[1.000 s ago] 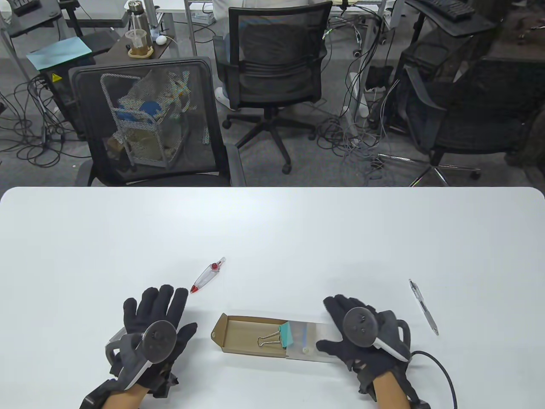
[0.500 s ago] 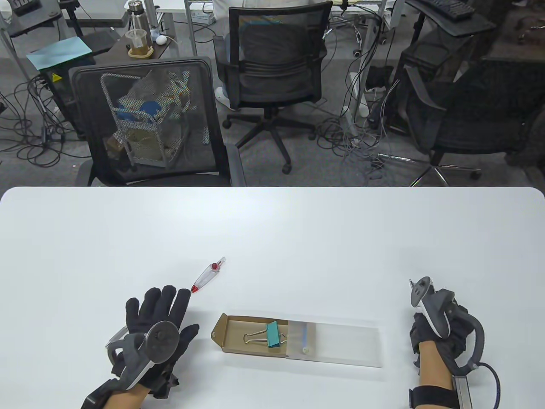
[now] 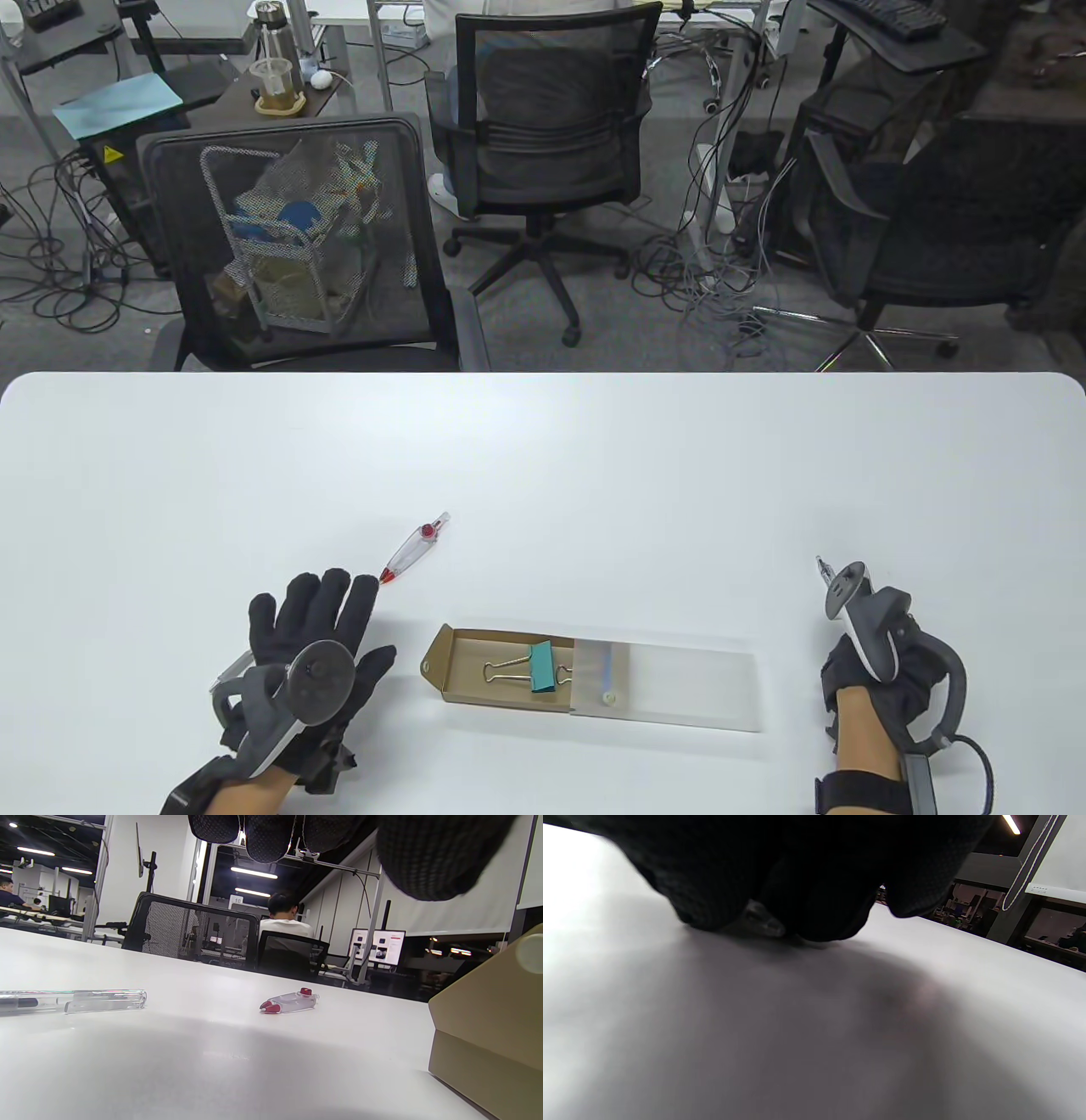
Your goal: Pack snap-button pull-out pencil case
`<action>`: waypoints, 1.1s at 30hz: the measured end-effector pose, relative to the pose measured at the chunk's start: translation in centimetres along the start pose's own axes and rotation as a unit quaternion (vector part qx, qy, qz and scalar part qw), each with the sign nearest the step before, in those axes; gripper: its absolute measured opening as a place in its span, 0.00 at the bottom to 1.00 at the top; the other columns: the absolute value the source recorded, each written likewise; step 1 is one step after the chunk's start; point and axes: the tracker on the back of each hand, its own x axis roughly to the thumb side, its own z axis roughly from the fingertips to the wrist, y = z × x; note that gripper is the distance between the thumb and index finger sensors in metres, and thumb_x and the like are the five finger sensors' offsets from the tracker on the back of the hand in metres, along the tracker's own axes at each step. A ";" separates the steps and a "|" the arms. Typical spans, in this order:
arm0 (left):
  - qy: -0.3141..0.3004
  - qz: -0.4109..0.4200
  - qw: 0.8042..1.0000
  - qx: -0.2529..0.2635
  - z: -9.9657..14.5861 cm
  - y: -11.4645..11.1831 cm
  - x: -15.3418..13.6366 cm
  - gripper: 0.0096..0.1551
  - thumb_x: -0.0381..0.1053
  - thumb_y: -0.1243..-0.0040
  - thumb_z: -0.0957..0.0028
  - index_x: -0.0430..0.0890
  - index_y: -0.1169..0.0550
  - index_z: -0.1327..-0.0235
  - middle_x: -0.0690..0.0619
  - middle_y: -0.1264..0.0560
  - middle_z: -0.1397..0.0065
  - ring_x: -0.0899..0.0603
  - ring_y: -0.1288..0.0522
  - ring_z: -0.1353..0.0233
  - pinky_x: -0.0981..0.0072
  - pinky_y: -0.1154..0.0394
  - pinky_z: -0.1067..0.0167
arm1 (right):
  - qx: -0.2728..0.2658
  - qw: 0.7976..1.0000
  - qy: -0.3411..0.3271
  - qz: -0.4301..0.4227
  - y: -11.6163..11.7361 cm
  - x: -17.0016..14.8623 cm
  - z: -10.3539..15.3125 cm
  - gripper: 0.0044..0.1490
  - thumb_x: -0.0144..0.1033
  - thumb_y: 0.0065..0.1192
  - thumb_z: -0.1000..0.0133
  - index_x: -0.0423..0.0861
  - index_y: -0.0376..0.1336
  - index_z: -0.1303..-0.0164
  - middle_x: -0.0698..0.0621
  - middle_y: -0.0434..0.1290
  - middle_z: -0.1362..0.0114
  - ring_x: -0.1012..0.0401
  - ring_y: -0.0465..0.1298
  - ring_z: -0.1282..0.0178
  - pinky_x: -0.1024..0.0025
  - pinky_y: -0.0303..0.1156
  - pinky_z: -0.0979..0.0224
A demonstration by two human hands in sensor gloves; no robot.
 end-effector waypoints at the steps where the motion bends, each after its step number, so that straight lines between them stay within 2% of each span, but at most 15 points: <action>1: 0.000 0.001 1.000 0.000 0.0 0.0 0.0 0.50 0.70 0.35 0.64 0.70 0.39 0.23 0.62 0.42 0.13 0.43 0.46 0.10 0.33 0.58 0.16 | 0.000 1.000 -0.004 -0.001 0.0 0.0 0.1 0.29 0.49 0.67 0.54 0.59 0.66 0.41 0.61 0.78 0.37 0.62 0.79 0.39 0.54 0.72 0.28; 6: -0.001 0.005 1.000 0.003 0.0 0.1 -0.1 0.50 0.70 0.35 0.64 0.70 0.39 0.23 0.62 0.42 0.13 0.43 0.46 0.10 0.33 0.58 0.16 | -0.049 0.997 -0.054 -0.040 -1.6 1.0 1.9 0.29 0.48 0.67 0.55 0.60 0.66 0.41 0.60 0.78 0.38 0.61 0.79 0.39 0.54 0.72 0.28; 10: -0.004 0.003 1.000 0.004 0.0 0.0 0.0 0.50 0.70 0.35 0.64 0.70 0.39 0.23 0.62 0.42 0.13 0.43 0.46 0.10 0.33 0.58 0.16 | -0.109 0.982 -0.139 -0.072 -4.3 3.6 5.2 0.29 0.48 0.66 0.55 0.60 0.66 0.40 0.60 0.78 0.38 0.61 0.79 0.39 0.53 0.72 0.28; 13: -0.006 0.002 1.000 0.005 0.0 0.0 0.0 0.50 0.70 0.35 0.64 0.70 0.39 0.23 0.62 0.42 0.13 0.43 0.45 0.10 0.33 0.58 0.16 | -0.160 0.957 -0.226 -0.090 -6.5 6.5 9.3 0.29 0.48 0.66 0.54 0.61 0.66 0.40 0.61 0.78 0.37 0.61 0.78 0.38 0.53 0.71 0.27; 14: -0.007 0.002 1.000 0.006 0.1 0.0 0.0 0.50 0.70 0.35 0.64 0.70 0.39 0.23 0.62 0.42 0.13 0.43 0.45 0.10 0.33 0.58 0.16 | -0.179 0.941 -0.271 -0.098 -7.3 7.9 11.6 0.29 0.48 0.66 0.54 0.61 0.66 0.40 0.61 0.78 0.37 0.61 0.78 0.38 0.53 0.71 0.27; 15: -0.007 0.002 1.000 0.006 0.1 0.0 0.0 0.50 0.70 0.35 0.64 0.70 0.39 0.23 0.62 0.42 0.13 0.43 0.46 0.10 0.33 0.58 0.16 | -0.185 0.935 -0.285 -0.101 -7.5 8.4 12.3 0.29 0.48 0.66 0.54 0.61 0.66 0.40 0.61 0.77 0.37 0.61 0.78 0.38 0.53 0.71 0.27; 17: -0.008 0.002 1.000 0.007 0.1 0.0 0.0 0.50 0.70 0.35 0.64 0.70 0.39 0.23 0.62 0.42 0.13 0.43 0.45 0.10 0.33 0.58 0.16 | -0.199 0.913 -0.342 -0.104 -8.1 10.1 15.4 0.29 0.48 0.66 0.54 0.62 0.66 0.40 0.61 0.77 0.36 0.61 0.78 0.37 0.53 0.71 0.26; 20: -0.008 0.003 1.000 0.008 0.1 0.0 -0.1 0.50 0.70 0.35 0.64 0.70 0.39 0.23 0.62 0.42 0.13 0.43 0.46 0.10 0.33 0.58 0.16 | -0.208 0.873 -0.428 -0.103 -8.1 12.4 20.2 0.29 0.48 0.66 0.54 0.63 0.66 0.40 0.62 0.77 0.36 0.62 0.78 0.37 0.53 0.71 0.26; 21: -0.008 0.003 1.000 0.008 0.1 0.0 -0.1 0.50 0.70 0.35 0.64 0.70 0.39 0.23 0.62 0.42 0.13 0.43 0.45 0.10 0.33 0.58 0.16 | -0.206 0.852 -0.471 -0.099 -7.6 13.2 22.3 0.29 0.48 0.66 0.54 0.64 0.66 0.40 0.62 0.77 0.36 0.62 0.78 0.37 0.54 0.71 0.26; 24: -0.009 0.003 1.000 0.011 0.2 0.1 -0.1 0.50 0.70 0.35 0.64 0.70 0.39 0.23 0.62 0.42 0.13 0.43 0.45 0.10 0.33 0.58 0.16 | -0.209 0.827 -0.515 -0.084 -6.5 14.2 24.9 0.29 0.48 0.65 0.54 0.64 0.67 0.40 0.62 0.77 0.36 0.62 0.78 0.37 0.54 0.71 0.26; 27: -0.021 -0.004 1.000 0.018 0.4 0.2 0.4 0.49 0.69 0.35 0.63 0.70 0.39 0.23 0.62 0.42 0.13 0.43 0.45 0.10 0.33 0.58 0.16 | -0.211 0.824 -0.523 -0.056 -6.0 14.6 25.8 0.29 0.48 0.65 0.54 0.64 0.67 0.40 0.62 0.77 0.36 0.62 0.78 0.36 0.54 0.71 0.25; 30: -0.051 -0.006 0.998 0.030 0.9 0.4 1.4 0.48 0.69 0.37 0.63 0.70 0.39 0.23 0.63 0.43 0.13 0.43 0.46 0.10 0.33 0.58 0.17 | -0.217 0.822 -0.522 -0.061 -6.0 14.5 25.6 0.29 0.48 0.65 0.54 0.64 0.67 0.40 0.62 0.77 0.36 0.62 0.78 0.36 0.54 0.71 0.25; 33: -0.090 -0.003 0.995 0.035 1.5 0.7 3.2 0.45 0.68 0.37 0.62 0.70 0.36 0.25 0.63 0.39 0.15 0.43 0.44 0.10 0.33 0.57 0.17 | -0.214 0.821 -0.525 -0.069 -6.0 14.3 25.3 0.29 0.48 0.65 0.54 0.64 0.67 0.40 0.62 0.77 0.36 0.62 0.78 0.36 0.53 0.71 0.25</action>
